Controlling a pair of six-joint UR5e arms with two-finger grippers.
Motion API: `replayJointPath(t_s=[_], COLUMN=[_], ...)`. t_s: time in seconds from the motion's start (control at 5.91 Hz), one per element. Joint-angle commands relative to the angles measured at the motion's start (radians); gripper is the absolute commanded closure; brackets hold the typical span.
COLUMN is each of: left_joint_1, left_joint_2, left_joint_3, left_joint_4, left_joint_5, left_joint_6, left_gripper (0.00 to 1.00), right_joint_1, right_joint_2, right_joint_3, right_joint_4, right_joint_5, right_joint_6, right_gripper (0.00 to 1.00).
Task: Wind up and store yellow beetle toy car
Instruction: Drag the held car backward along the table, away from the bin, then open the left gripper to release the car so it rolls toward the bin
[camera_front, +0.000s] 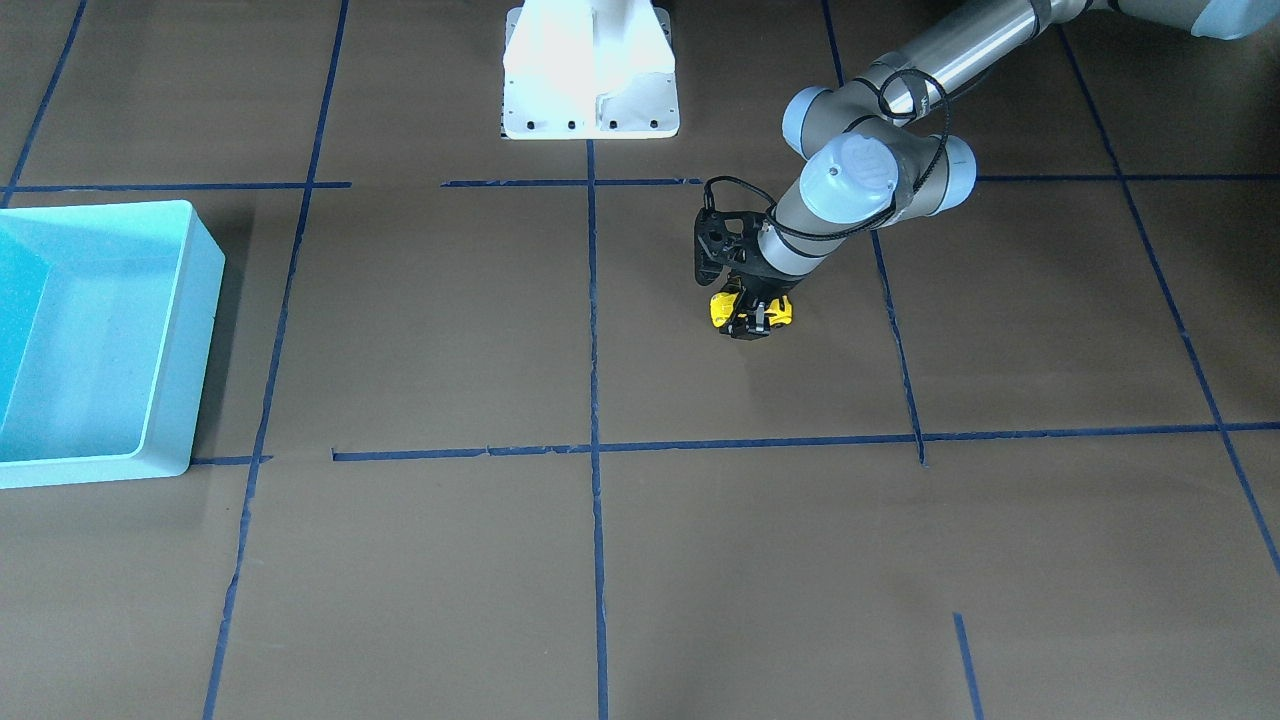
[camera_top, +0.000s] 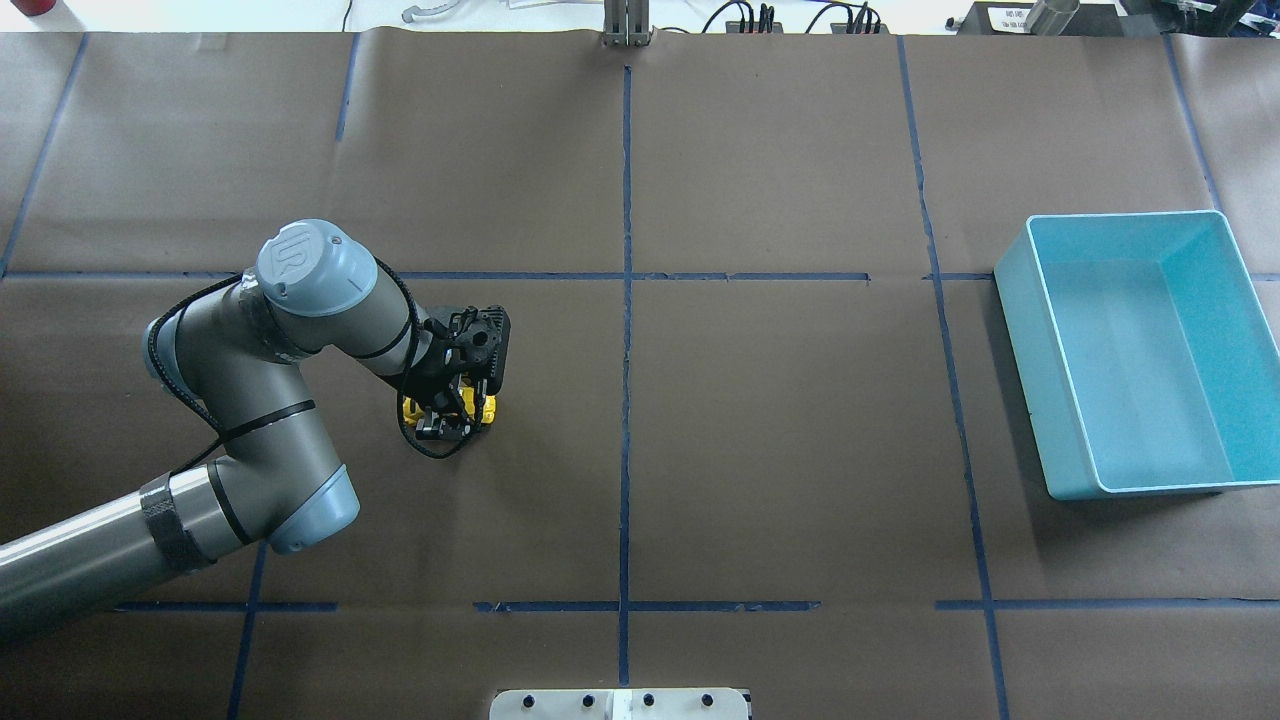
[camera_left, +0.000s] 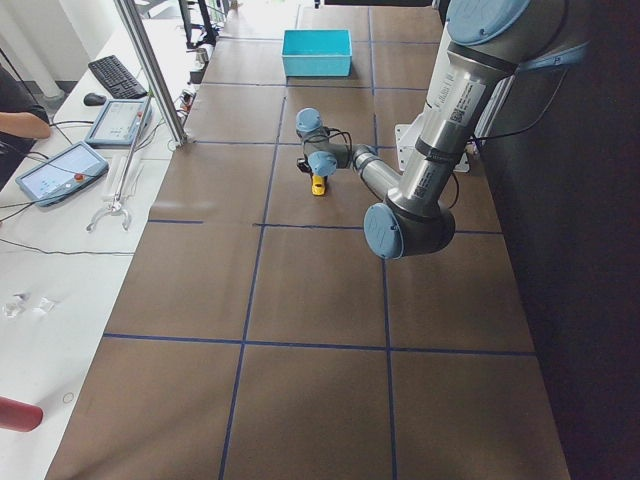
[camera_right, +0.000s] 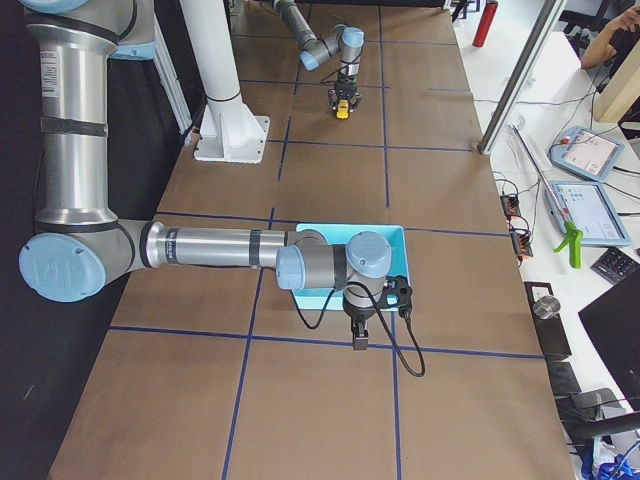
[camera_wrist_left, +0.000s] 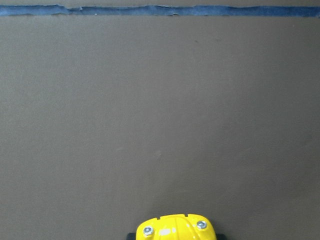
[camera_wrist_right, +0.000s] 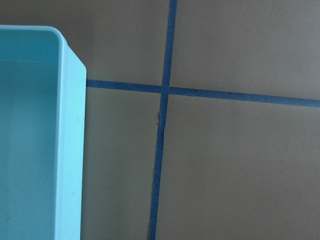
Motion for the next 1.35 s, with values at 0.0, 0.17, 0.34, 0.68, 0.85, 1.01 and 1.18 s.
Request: replayJointPath(t_s=[0.0,0.17,0.34,0.68,0.85,1.01,1.18], left_joint_1=[0.000,0.004,0.007,0.008,0.010,0.010,0.011], left_joint_2=[0.000,0.000,0.000,0.000,0.000,0.000,0.000], left_joint_3=[0.001,0.002,0.002,0.009,0.012,0.012,0.013], left_joint_4=[-0.001,-0.001,0.001,0.001,0.001,0.001,0.002], left_joint_5=[-0.001,-0.001,0.000,0.002,0.002,0.003,0.003], left_joint_6=[0.020,0.019,0.021,0.021,0.021,0.021,0.021], left_gripper=[0.80,0.01,0.00,0.00,0.00,0.00,0.00], right_joint_1=[0.000,0.000,0.000,0.000,0.000,0.000,0.000], right_joint_2=[0.001,0.001,-0.001,0.001,0.001,-0.001,0.001], right_joint_3=[0.000,0.000,0.000,0.000,0.000,0.000,0.000], right_joint_4=[0.000,0.000,0.000,0.000,0.000,0.000,0.000], right_joint_5=[0.000,-0.001,-0.001,-0.001,-0.001,-0.001,-0.001], right_joint_6=[0.002,0.002,0.002,0.002,0.002,0.000,0.000], right_gripper=[0.00,0.00,0.00,0.00,0.00,0.00,0.00])
